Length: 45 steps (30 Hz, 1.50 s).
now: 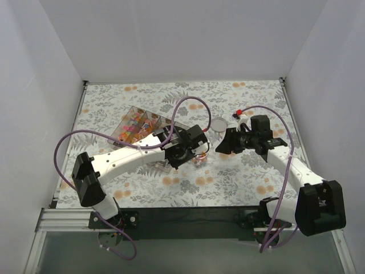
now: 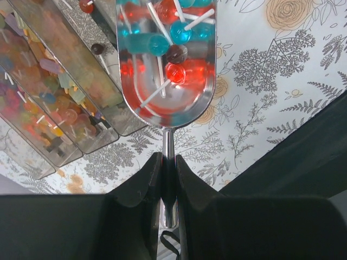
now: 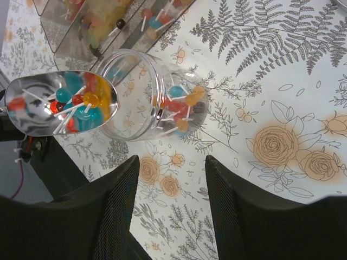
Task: Pack the candies
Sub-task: Place the fake candies in the packing bottle.
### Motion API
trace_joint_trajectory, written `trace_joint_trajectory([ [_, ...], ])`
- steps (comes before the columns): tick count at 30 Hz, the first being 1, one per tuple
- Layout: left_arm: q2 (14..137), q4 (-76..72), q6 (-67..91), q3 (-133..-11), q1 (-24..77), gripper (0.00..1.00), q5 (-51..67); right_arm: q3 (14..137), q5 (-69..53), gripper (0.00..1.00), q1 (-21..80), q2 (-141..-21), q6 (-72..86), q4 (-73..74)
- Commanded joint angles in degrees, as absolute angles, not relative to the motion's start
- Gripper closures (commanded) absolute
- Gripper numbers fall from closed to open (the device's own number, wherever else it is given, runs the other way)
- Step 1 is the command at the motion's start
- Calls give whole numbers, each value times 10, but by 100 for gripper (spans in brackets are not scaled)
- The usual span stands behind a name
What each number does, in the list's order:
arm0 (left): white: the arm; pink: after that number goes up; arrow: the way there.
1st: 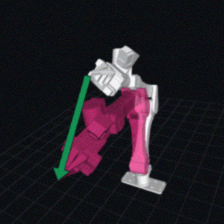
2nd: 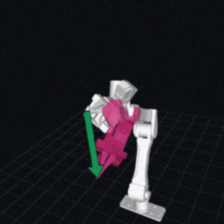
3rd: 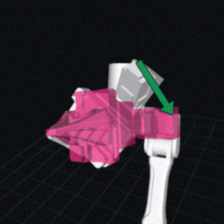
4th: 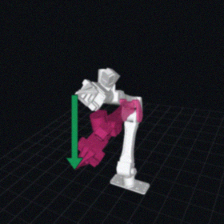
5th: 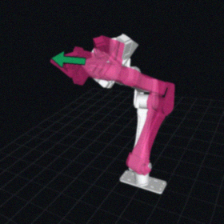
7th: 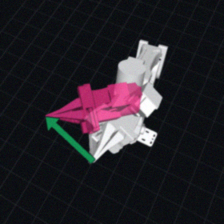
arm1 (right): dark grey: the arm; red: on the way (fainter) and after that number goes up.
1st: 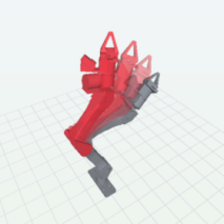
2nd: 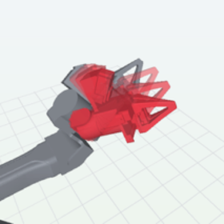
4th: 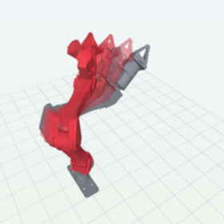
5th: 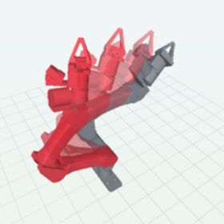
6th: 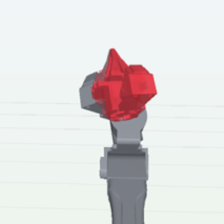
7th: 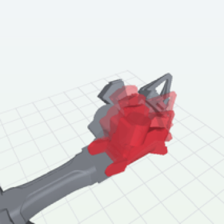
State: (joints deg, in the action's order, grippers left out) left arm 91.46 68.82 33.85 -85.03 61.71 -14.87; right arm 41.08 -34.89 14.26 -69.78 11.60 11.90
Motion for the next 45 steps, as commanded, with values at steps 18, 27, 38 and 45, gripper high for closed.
trace_joint_trajectory([
  [18,1003,776,368,-961,685,100,-289,371,-354,41,141,-612,134,125],
  [27,1012,786,354,-964,713,100,-356,381,-365,41,140,-629,135,126],
  [38,1027,785,312,-954,746,100,-418,385,-374,41,140,-636,137,125],
  [45,1027,784,298,-945,747,100,-438,379,-377,41,140,-634,138,123],
])
